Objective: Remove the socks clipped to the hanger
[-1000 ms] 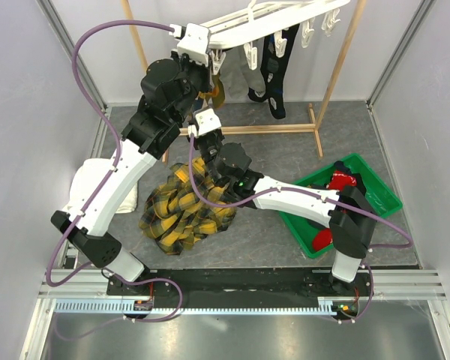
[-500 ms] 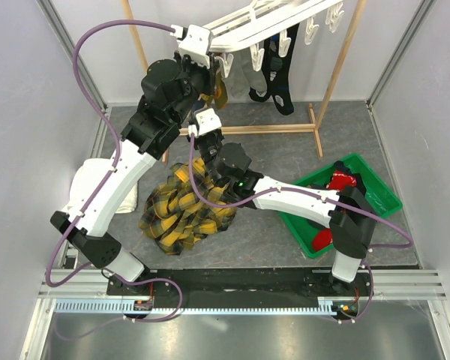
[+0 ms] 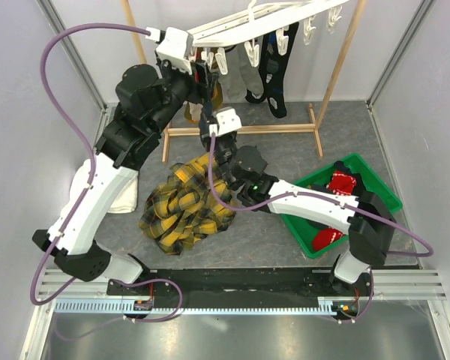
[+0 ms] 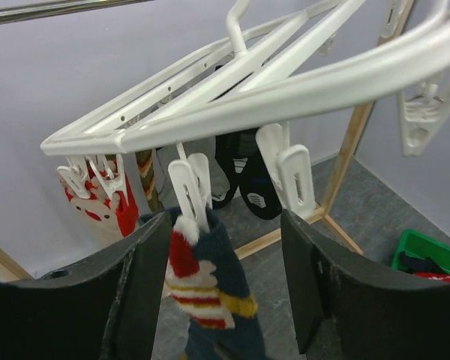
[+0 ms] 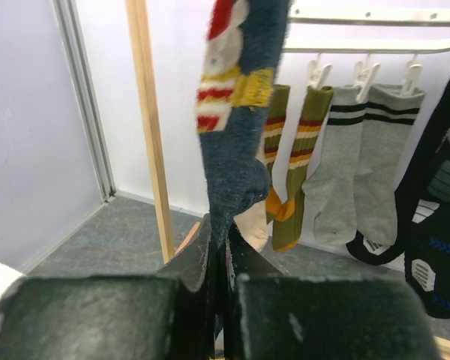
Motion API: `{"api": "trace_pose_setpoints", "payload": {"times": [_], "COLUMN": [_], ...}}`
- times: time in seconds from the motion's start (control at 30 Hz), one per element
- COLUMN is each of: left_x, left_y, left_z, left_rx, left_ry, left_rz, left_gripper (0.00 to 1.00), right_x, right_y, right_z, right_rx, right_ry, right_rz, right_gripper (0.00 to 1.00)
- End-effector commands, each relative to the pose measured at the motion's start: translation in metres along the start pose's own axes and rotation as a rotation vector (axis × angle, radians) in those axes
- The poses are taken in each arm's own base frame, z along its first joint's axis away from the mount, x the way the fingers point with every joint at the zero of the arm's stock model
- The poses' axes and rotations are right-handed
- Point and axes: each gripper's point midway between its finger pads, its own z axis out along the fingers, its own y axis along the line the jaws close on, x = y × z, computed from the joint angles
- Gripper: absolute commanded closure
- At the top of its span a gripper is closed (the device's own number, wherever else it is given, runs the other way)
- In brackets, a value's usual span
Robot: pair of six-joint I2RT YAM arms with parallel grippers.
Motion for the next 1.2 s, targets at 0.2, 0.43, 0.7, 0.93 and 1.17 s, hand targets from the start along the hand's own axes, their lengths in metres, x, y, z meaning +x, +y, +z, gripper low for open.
{"api": "trace_pose_setpoints", "payload": {"times": [0.2,0.43,0.7,0.93,1.17], "left_x": [-0.03,0.017,0.057,0.096,0.124], "left_y": [0.002,0.002,-0.014,-0.02,-0.027], "left_z": [-0.061,-0.074,-0.077,-0.071,-0.053], "left_rx": [0.033,0.042,0.12,0.17,0.207], "left_ry": [-0.033,0.057,0.085,0.059,0.102], "left_rz": [-0.112,-0.107,-0.127,-0.028,0.031], "left_gripper": [0.33,0.33,0.34,0.31,0.27], "right_x": [-0.043,-0.041,-0.041,-0.05,-0.054], "right_y": [-0.053,-0.057,-0.056,-0.035,-0.025], "right_z": [-0.009,-0.007,-0.008,-0.008,-0.006], "right_rx": [0.059,0.016,0.003,-0.102,-0.141], "right_ry": [-0.069,-0.046,-0.033,-0.017,-0.011], "right_rz": [0.137,0.165,0.216,0.293,0.347], "right_gripper": [1.0,1.0,1.0,1.0,1.0]}}
